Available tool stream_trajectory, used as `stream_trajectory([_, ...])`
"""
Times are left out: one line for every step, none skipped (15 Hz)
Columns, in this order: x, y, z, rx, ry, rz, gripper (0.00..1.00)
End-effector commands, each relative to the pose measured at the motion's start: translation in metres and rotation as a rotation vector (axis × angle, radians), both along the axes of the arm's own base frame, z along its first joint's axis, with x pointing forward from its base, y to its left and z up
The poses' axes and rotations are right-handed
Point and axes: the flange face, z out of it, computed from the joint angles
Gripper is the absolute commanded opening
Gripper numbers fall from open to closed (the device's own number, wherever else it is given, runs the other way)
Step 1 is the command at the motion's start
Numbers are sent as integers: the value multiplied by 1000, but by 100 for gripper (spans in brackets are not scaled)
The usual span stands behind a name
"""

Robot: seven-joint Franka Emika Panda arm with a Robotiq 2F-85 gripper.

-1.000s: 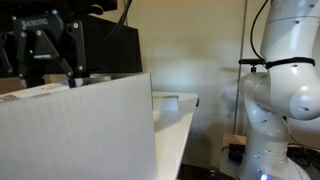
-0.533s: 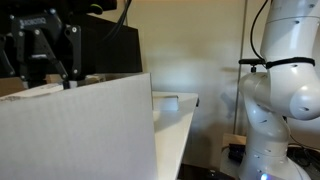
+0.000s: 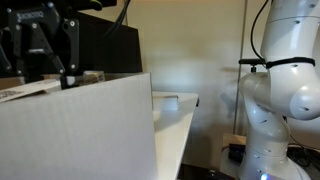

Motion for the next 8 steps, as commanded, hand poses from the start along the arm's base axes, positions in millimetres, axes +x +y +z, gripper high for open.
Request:
stream_trajectory([-7, 2, 18, 24, -22, -24, 32])
stream_trajectory([-8, 4, 22, 31, -28, -29, 32])
stream_trajectory([-9, 5, 26, 37, -33, -35, 32])
stream_trajectory([-9, 7, 31, 45, -44, -47, 32])
stream_trajectory([-10, 8, 35, 51, -52, -57, 32])
stream_trajectory([-10, 9, 40, 60, -61, -74, 32])
stream_trajectory([-10, 10, 45, 63, -65, -84, 32])
stream_trajectory([-11, 10, 51, 66, -71, -100, 32])
